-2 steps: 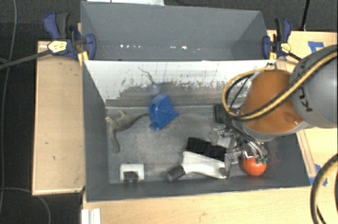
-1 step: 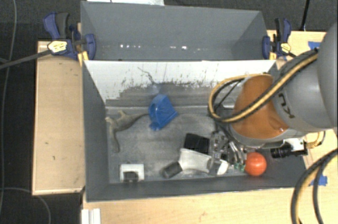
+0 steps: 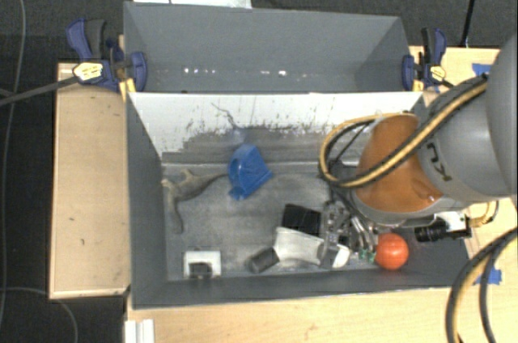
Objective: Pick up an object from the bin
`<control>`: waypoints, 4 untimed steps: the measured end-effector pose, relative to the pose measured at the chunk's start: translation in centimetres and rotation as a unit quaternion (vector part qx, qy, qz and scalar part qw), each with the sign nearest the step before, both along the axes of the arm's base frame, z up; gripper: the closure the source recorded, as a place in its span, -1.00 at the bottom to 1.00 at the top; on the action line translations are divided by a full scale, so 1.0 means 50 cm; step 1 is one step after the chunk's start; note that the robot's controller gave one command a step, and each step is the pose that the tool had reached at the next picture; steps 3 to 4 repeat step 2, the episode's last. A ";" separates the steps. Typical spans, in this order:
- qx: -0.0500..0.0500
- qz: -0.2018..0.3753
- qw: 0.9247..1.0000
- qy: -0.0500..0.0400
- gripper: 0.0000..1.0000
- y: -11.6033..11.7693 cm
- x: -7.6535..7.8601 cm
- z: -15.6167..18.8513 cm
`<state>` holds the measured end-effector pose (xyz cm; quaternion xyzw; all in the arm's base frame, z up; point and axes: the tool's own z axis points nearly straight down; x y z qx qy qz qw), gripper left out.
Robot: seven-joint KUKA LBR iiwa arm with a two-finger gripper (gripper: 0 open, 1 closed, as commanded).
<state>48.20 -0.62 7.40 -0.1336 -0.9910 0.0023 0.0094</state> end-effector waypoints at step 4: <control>-0.001 0.000 1.000 -0.004 1.00 -0.002 0.002 0.024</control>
Offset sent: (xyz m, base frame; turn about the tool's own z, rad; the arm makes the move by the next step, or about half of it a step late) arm 0.0000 0.0000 0.0257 0.0000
